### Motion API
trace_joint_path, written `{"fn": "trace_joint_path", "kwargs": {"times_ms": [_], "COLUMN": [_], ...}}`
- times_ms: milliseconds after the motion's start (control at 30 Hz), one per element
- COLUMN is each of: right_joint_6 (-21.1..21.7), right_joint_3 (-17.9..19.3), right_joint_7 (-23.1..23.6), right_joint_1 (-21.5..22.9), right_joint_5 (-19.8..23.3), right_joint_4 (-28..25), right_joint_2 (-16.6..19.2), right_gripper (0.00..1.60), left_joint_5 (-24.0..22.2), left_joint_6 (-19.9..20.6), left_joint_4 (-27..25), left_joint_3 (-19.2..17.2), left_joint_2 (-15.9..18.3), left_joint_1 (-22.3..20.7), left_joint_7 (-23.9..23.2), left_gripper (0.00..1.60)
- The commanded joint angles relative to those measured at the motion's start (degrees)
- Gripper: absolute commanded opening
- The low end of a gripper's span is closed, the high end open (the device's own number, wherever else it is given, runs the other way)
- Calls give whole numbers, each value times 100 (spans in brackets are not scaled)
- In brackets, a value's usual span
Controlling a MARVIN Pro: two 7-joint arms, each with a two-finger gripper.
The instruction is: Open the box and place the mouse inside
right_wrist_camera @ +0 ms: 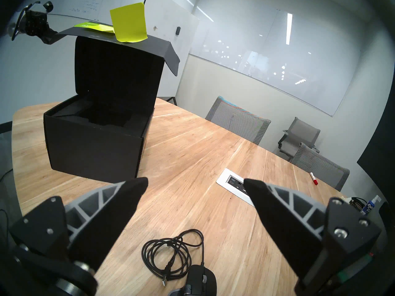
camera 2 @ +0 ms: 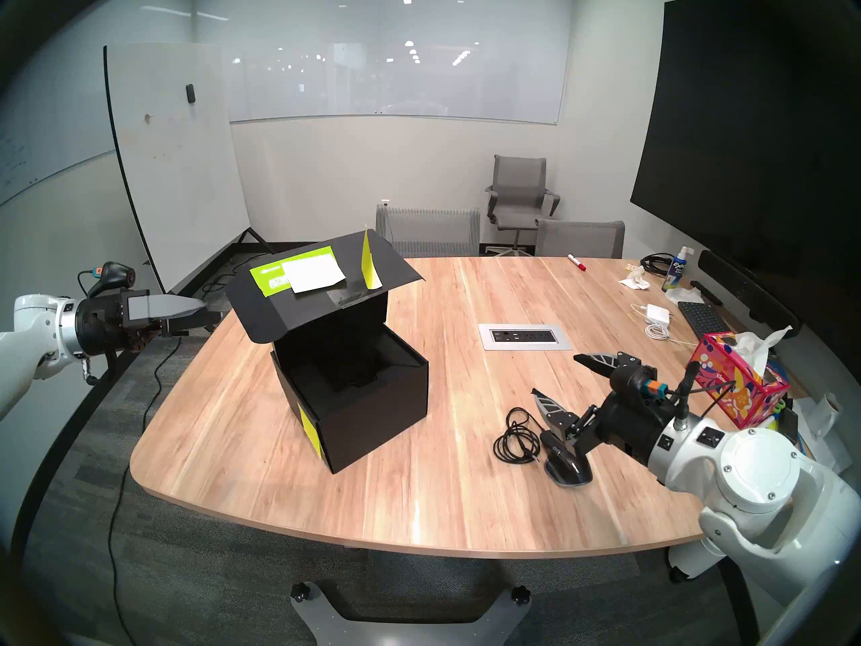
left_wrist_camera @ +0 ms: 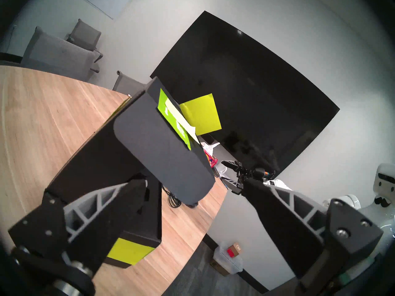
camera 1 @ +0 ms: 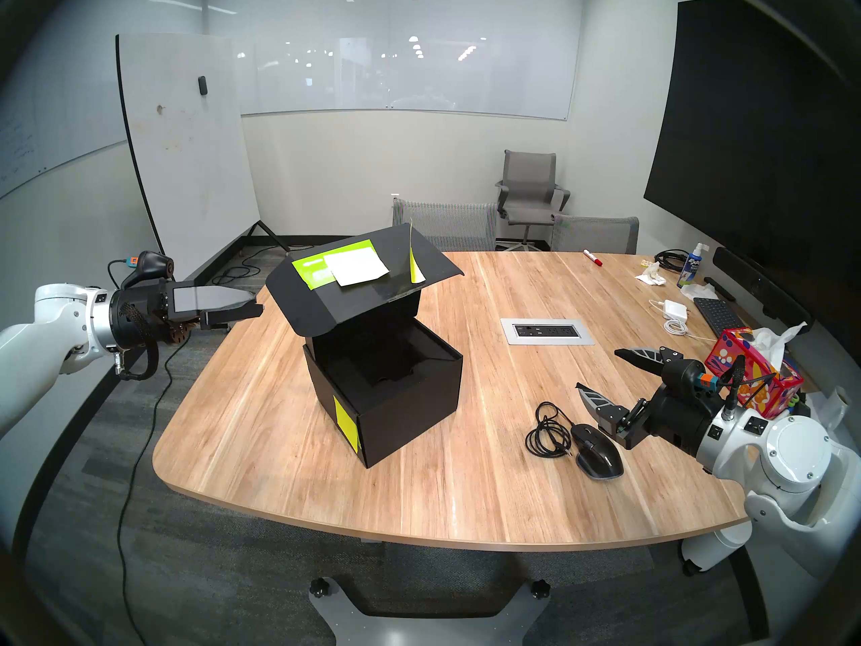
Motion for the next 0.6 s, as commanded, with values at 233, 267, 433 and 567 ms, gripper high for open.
{"fn": "trace_joint_path", "kwargs": {"times_ms": [233,267,433,567], "right_joint_6": [-15,-15,-15,-14], "right_joint_3": [12,12,11,11], "right_joint_7": [5,5,4,4], "right_joint_1": [6,6,6,7], "right_joint_5": [2,2,2,2], "right_joint_4": [-30,-30,-29,-29], "right_joint_2": [-7,-7,-6,-6], "right_gripper": [160,160,160,160], "left_joint_5": [319,341,515,635], "left_joint_6": [-557,-593,-819,-932], "left_joint_4": [-340,-394,-734,-974], "left_joint_3": [-560,-596,-802,-1013], "left_joint_2": [171,137,-26,-171], "left_joint_1": [1088,1136,1360,1572], "left_joint_7": [-457,-428,-359,-286], "left_gripper": [160,160,160,160]}}
